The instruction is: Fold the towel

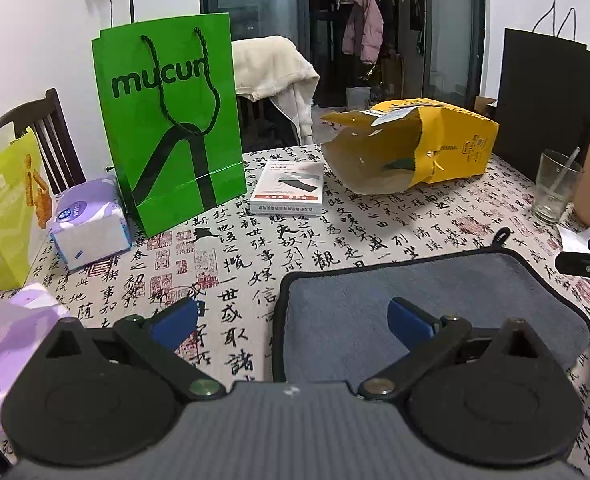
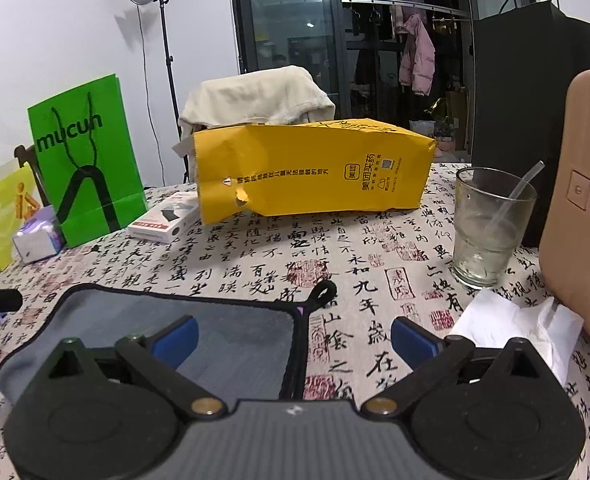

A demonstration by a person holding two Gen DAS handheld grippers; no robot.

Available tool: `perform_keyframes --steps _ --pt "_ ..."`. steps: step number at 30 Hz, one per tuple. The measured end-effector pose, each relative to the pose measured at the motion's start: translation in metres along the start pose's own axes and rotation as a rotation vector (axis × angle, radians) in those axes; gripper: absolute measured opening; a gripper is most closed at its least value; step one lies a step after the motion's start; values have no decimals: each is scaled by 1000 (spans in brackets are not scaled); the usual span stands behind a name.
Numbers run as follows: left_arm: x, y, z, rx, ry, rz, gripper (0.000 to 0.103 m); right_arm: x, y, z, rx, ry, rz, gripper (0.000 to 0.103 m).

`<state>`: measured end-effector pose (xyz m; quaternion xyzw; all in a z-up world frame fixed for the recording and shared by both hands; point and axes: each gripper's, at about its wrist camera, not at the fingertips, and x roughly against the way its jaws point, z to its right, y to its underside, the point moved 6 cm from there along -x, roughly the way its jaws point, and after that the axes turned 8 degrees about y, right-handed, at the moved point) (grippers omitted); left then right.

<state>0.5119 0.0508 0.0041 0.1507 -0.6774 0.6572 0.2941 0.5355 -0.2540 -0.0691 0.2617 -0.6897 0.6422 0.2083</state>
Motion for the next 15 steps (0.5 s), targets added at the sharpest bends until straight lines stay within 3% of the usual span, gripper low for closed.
perform_keyframes --steps 15 --pt "43 17 16 -1 9 14 103 49 17 -8 -1 -20 11 103"
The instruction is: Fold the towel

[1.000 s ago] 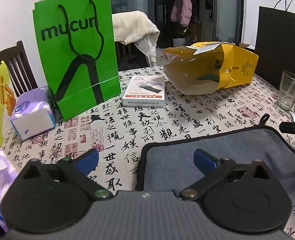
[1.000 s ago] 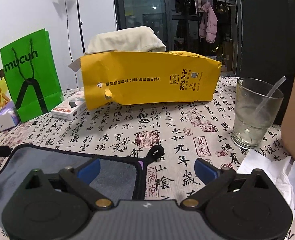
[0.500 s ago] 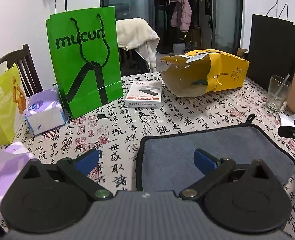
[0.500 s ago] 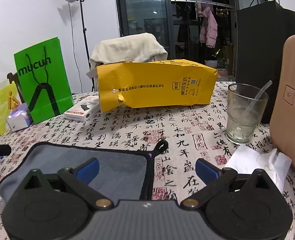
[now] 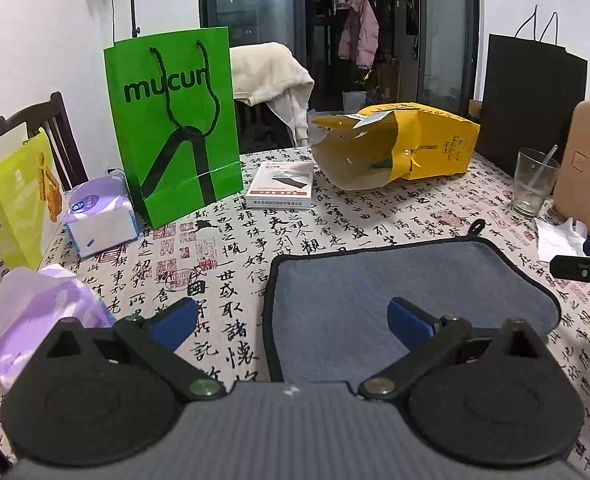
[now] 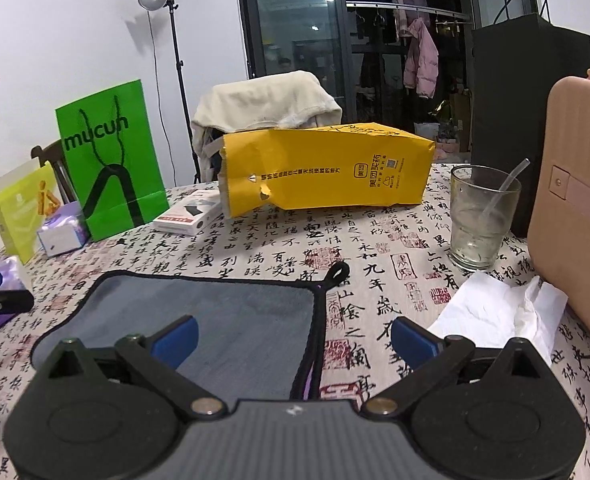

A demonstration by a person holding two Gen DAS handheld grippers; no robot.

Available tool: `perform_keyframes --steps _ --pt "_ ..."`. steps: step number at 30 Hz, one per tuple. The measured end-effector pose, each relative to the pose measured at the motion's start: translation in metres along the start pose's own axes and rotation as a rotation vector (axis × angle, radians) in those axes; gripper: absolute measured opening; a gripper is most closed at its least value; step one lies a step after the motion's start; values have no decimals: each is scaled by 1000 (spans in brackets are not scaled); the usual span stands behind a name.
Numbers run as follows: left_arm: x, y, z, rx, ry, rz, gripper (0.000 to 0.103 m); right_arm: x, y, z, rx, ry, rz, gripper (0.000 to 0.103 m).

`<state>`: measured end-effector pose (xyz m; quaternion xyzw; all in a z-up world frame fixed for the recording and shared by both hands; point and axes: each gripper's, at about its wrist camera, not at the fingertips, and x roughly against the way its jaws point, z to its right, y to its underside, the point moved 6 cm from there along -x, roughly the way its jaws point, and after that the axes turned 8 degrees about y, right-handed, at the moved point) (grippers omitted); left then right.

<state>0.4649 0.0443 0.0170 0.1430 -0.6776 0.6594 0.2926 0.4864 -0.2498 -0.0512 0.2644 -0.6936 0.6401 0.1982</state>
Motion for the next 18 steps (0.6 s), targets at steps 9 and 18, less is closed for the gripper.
perform_keyframes --steps 9,18 --pt "26 11 7 -2 -4 11 103 28 14 0 -3 -7 7 103" --pt "51 23 20 -4 -3 21 103 55 27 0 -8 -15 20 103"
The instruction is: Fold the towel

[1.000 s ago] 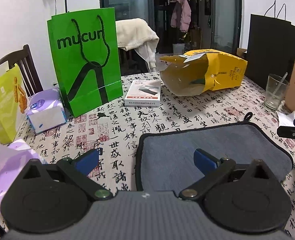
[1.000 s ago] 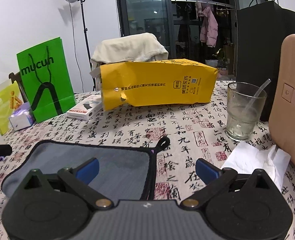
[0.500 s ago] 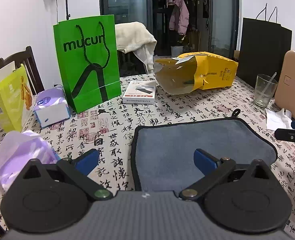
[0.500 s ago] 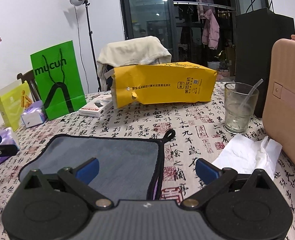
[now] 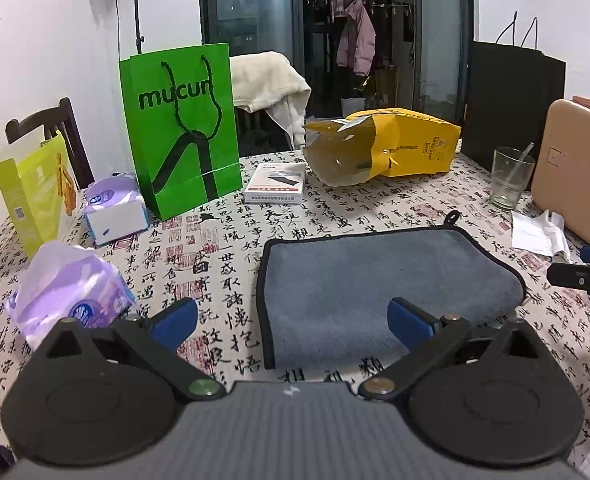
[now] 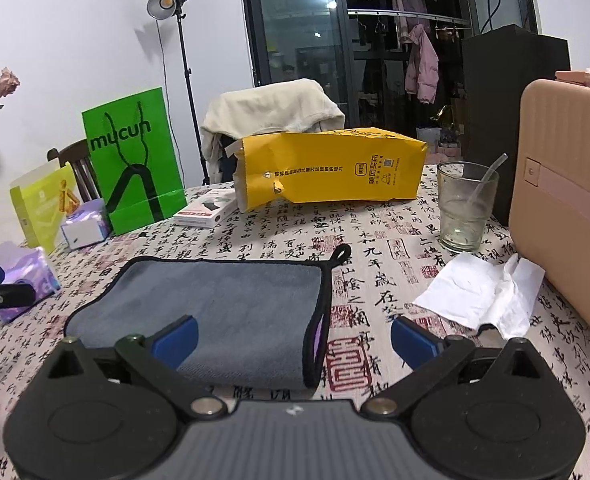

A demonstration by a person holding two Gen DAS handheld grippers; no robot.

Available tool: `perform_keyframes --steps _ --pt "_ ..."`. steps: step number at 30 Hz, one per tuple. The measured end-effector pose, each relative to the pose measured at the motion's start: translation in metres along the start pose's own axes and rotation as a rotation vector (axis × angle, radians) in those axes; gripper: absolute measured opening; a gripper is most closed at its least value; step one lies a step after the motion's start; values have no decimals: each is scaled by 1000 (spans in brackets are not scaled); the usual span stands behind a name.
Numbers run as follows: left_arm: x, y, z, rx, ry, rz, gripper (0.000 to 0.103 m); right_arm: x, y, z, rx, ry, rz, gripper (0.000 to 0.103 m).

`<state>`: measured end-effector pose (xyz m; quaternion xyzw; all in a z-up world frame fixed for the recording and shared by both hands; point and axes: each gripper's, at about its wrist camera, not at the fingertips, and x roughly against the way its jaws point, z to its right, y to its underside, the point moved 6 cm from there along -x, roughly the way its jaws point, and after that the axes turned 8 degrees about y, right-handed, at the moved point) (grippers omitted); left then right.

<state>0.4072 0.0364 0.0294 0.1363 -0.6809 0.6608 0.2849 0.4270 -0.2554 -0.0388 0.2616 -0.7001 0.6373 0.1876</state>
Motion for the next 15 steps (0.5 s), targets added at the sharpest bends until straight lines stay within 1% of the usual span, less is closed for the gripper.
perform_keyframes --steps 15 --pt "48 27 12 5 -4 24 103 49 26 0 -4 -10 21 103"
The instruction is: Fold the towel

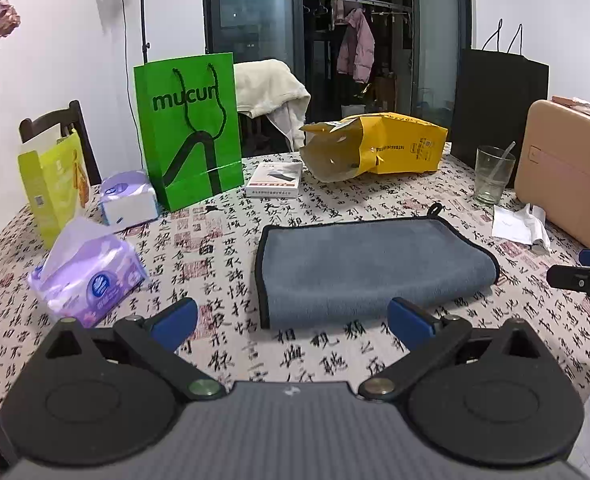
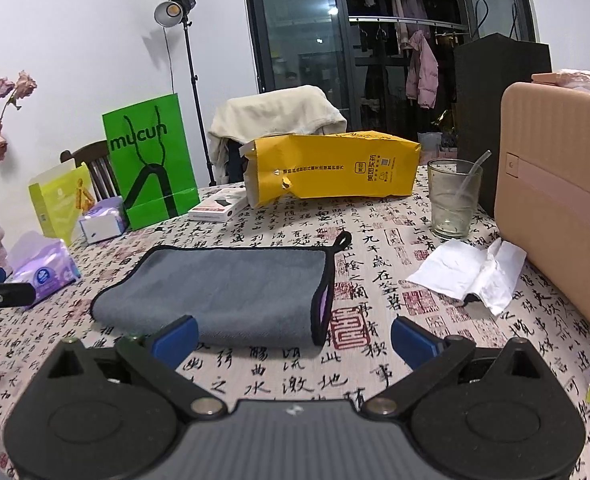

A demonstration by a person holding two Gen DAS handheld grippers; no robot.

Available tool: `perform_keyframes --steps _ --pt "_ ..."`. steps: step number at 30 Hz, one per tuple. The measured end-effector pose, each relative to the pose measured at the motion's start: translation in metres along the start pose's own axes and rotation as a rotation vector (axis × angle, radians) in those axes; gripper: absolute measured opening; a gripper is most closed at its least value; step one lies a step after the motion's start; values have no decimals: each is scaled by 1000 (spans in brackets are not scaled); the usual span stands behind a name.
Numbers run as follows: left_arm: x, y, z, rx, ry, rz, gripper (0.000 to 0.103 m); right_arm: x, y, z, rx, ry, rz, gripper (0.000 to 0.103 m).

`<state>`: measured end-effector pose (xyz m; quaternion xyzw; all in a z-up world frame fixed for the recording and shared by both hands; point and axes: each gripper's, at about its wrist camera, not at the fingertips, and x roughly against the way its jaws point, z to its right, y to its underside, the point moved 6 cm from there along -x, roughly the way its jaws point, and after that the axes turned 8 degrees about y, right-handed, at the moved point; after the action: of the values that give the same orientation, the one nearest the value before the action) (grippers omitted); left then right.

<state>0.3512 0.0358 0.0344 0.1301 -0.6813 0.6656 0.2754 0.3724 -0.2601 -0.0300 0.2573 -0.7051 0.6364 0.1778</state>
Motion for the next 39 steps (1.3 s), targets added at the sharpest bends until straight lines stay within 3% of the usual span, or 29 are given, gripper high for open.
perform_keyframes --steps 39 --pt "100 86 26 40 -33 66 103 106 75 -37 43 -62 55 103"
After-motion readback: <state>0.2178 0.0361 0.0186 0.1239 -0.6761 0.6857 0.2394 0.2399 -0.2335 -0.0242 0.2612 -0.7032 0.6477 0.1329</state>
